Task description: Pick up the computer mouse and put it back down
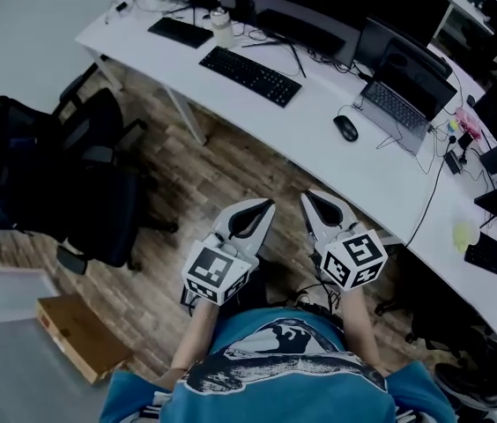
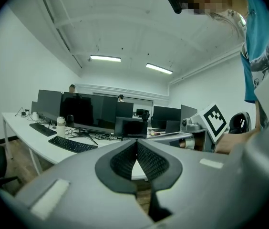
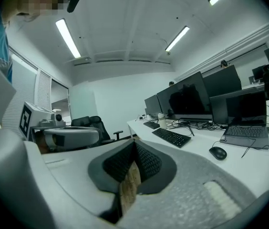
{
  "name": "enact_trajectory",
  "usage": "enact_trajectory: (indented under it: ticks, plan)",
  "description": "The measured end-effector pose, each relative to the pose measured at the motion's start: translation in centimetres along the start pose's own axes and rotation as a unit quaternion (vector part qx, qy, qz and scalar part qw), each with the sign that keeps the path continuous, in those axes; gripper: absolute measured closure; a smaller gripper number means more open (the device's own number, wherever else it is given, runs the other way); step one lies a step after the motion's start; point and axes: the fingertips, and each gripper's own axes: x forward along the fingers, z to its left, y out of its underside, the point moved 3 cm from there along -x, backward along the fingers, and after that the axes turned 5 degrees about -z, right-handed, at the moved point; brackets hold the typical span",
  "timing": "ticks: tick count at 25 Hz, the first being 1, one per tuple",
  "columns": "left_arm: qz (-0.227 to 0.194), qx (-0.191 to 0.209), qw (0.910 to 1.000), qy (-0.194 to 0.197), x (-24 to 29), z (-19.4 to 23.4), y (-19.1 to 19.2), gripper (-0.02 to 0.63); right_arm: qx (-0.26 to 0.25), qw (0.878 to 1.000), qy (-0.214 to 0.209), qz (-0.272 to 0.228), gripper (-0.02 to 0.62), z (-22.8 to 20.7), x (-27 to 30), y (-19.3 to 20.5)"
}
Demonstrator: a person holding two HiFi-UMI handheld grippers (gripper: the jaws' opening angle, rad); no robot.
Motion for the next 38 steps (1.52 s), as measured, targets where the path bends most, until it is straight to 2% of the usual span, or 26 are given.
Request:
enact_trajectory:
  ticks: [10, 19, 25, 31, 38]
  plan:
    - [0.0, -0.009, 0.9994, 0.035, 0.7, 9.6, -0.7, 0.588, 0.002, 1.0, 0.027, 0.013, 0.594, 0.5, 9.9, -0.2]
    - [0.007, -0.017, 0.9977, 0.066, 1.1, 15.0, -0.5, 0.588, 0.012, 0.997, 0.072, 0.017, 0.594, 0.1, 13.8, 0.2]
    - [0.014, -0.036, 0.9955, 0.086, 1.6, 16.0, 1.0, 0.588, 0.017, 0.994, 0.107, 0.03, 0.594, -0.1, 13.0, 1.5]
    - [0.025, -0.052, 0.9919, 0.113, 3.1, 15.2, 2.0, 0.588, 0.026, 0.99, 0.136, 0.035, 0.594, -1.3, 11.6, 1.9]
    - [0.037, -0.06, 0.9903, 0.12, 6.9, 13.8, 2.6, 0.588, 0.03, 0.988, 0.144, 0.036, 0.594, -5.5, 10.4, 1.3]
